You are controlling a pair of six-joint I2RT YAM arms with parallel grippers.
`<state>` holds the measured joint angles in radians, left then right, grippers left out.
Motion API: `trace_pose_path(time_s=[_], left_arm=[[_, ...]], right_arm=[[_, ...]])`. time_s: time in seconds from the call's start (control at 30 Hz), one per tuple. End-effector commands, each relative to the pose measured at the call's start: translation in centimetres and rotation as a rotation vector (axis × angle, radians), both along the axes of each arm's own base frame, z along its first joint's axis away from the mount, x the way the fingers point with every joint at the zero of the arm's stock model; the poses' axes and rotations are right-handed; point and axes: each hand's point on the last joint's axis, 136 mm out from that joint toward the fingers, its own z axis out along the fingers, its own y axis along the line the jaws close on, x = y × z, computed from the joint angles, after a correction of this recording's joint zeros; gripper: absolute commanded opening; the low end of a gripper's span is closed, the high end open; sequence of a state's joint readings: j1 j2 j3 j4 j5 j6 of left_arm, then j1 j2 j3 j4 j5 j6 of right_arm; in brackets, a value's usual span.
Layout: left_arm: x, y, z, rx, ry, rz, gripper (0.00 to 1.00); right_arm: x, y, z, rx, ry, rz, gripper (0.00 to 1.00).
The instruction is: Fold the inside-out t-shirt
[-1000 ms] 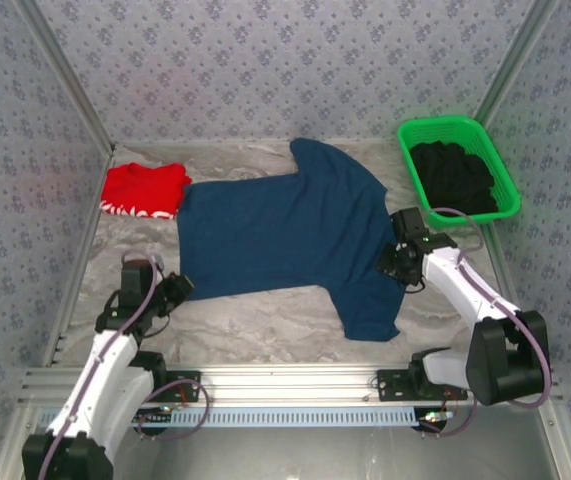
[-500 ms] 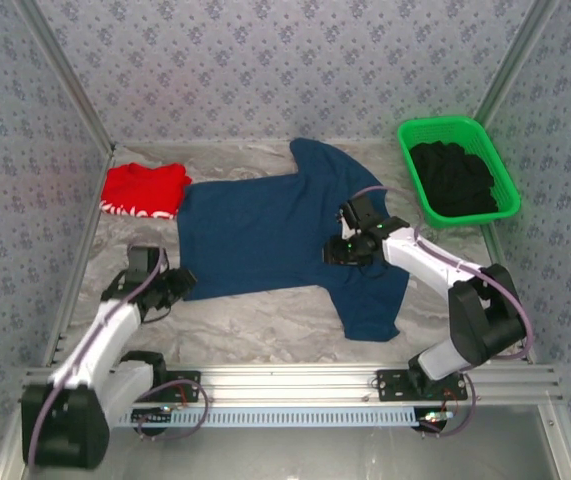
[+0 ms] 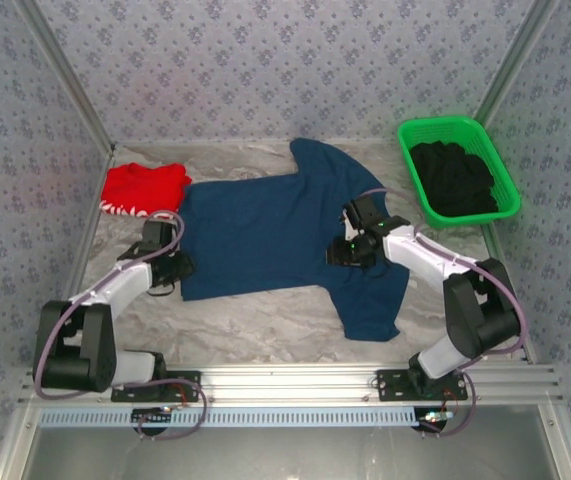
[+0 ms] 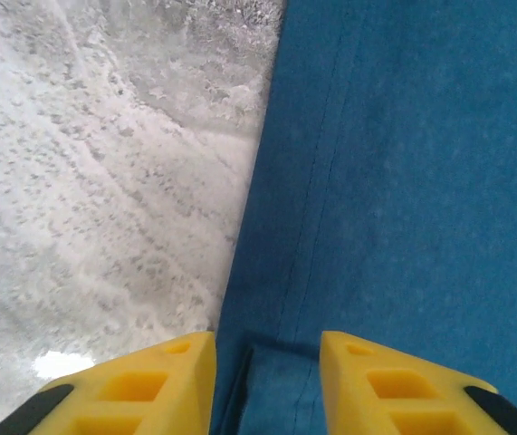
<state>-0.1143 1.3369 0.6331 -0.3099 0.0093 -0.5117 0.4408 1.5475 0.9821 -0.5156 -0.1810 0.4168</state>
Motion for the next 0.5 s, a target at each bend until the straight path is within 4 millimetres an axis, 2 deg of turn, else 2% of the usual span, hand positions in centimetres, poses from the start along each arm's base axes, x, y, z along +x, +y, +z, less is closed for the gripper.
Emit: trace_pose_path(time_s=[0.0,0.23,0.47], left_arm=[[1.0,-0.5,0.6,0.011,-0.026,-0.037,0.31],[0.2,-1.2,-0.2,0.012,-0.001,-0.057,0.31],[-0.5,-0.3,-0.7,0.054,0.024,-0.038,0.34]], right_arm=[[-0.4,-0.1,-0.3,-0.001,0.012,0.018,0.43],[-0.7,-0.5,-0.7,-0.002,0.023,0.008,0.43],[-0.8,-0.7,-0.6,-0.006,0.021,0.006,0.43]])
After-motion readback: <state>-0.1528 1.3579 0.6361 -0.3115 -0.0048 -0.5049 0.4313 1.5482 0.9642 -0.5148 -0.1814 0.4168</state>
